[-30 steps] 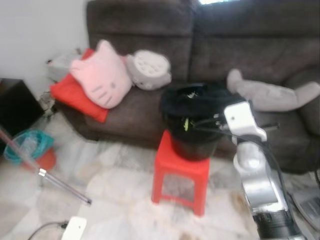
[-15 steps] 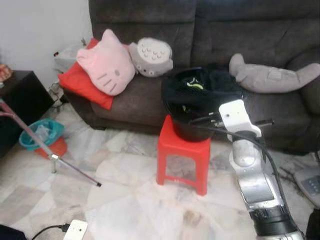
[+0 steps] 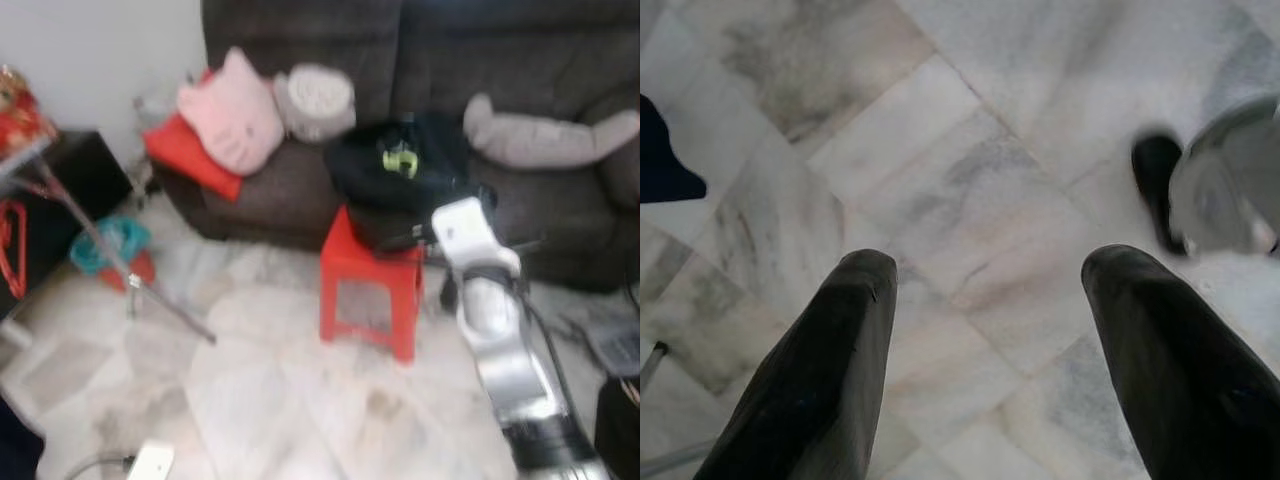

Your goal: Hang hanger

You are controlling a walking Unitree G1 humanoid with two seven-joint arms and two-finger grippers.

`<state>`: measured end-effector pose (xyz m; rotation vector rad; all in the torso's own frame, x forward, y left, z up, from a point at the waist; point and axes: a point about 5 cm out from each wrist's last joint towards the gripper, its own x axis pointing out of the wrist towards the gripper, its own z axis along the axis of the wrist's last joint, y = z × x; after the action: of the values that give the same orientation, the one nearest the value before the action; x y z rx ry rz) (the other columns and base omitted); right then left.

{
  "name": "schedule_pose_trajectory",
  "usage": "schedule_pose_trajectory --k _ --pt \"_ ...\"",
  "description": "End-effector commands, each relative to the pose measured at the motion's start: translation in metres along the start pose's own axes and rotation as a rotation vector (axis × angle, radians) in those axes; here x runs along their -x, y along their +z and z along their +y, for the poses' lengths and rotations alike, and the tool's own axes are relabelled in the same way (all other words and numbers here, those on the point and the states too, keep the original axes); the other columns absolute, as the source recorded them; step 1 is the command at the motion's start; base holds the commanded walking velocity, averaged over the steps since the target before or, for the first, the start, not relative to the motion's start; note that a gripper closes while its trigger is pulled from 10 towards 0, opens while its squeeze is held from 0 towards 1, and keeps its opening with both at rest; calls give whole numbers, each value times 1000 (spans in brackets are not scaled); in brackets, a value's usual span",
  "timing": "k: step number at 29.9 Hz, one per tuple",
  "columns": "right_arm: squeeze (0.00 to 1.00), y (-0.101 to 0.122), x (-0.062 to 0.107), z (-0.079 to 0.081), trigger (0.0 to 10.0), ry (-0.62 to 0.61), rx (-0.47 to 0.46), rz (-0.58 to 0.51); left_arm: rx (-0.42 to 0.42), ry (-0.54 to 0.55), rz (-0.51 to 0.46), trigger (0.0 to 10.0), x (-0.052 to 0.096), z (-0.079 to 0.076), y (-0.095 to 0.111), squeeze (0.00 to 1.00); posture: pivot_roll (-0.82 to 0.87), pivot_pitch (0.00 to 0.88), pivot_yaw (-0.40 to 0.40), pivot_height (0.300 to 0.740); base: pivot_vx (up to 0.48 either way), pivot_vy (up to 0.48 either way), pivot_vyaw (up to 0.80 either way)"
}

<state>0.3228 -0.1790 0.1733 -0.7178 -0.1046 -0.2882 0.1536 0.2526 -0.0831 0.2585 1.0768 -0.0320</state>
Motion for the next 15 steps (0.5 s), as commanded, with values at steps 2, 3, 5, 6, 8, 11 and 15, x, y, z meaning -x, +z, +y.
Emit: schedule_pose_trajectory --k 2,3,5,6,8,11,15 --pt "0 12 0 1 10000 -5 -11 -51 -1 21 -1 10000 1 8 1 0 -176 0 103 740 -274 0 0" --pt "0 13 -1 1 10000 -4 -9 -55 -2 21 -1 10000 1 8 1 0 -176 0 103 740 -277 0 0" --pt "0 14 -1 2 10000 -3 -2 -65 -3 21 -1 10000 1 8 1 0 -176 0 103 740 -276 0 0" --pt "0 14 -1 2 10000 -3 1 -70 -4 21 -1 10000 1 8 1 0 -176 0 103 740 -274 0 0" --pt "0 15 -1 3 10000 -1 5 -75 -6 20 -1 10000 1 8 1 0 -176 0 102 740 -276 0 0" --pt "0 14 0 4 10000 7 14 -77 -7 20 0 10000 1 8 0 0 -176 0 101 740 -276 0 0" --pt "0 11 0 6 10000 15 20 -67 -8 20 0 10000 1 8 0 0 -176 0 101 740 -275 0 0"
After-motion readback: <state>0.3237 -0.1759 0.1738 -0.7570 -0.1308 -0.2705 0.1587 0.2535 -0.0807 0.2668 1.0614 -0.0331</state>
